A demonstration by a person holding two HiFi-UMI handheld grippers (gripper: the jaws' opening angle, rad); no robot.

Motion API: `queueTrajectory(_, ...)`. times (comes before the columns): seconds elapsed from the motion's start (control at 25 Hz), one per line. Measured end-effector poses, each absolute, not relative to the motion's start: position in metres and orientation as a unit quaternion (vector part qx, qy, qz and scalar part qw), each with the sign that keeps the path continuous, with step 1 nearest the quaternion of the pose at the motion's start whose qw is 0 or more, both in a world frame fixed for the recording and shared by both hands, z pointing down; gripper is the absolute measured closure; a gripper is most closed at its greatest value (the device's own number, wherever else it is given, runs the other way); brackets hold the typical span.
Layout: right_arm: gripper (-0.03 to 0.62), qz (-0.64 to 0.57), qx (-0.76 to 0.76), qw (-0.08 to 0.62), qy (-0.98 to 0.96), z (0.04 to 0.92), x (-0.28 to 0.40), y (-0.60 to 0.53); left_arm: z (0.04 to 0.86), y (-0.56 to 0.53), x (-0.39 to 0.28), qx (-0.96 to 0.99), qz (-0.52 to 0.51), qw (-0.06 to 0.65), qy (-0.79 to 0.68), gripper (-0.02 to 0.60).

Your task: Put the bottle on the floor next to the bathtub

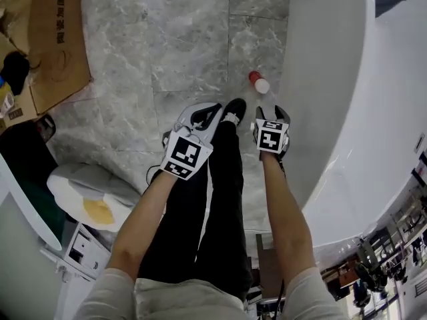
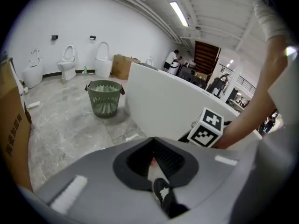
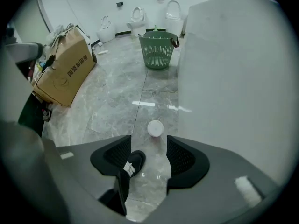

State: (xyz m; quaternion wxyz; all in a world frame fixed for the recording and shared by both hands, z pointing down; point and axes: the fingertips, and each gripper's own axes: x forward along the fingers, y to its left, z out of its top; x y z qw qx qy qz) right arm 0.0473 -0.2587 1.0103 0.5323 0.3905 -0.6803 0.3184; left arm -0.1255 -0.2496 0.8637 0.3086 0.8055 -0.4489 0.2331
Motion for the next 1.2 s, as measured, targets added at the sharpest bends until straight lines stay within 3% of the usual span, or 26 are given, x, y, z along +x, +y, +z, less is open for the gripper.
queueTrajectory(0.4,0.355,0.335,0.479,0.436,-0.684,0.877,0.052,-0.214,0.772,-0.233,-0.130,0.840,0.241,0.258,-0.411,0.524)
queueTrajectory(0.72,0.355,0.345,0.534,0.341,-0.693,0.753,0.034,-0.180,0.689,-0.206,-0.164,0.836,0.223,0.264,-0.427,0.525)
queueTrajectory(1.2,0.355,0.354,0.592,0.224,-0.688,0.613,0.052,-0.105,0.597,-0.160,-0.125,0.857,0.219,0.258,-0.389,0.525)
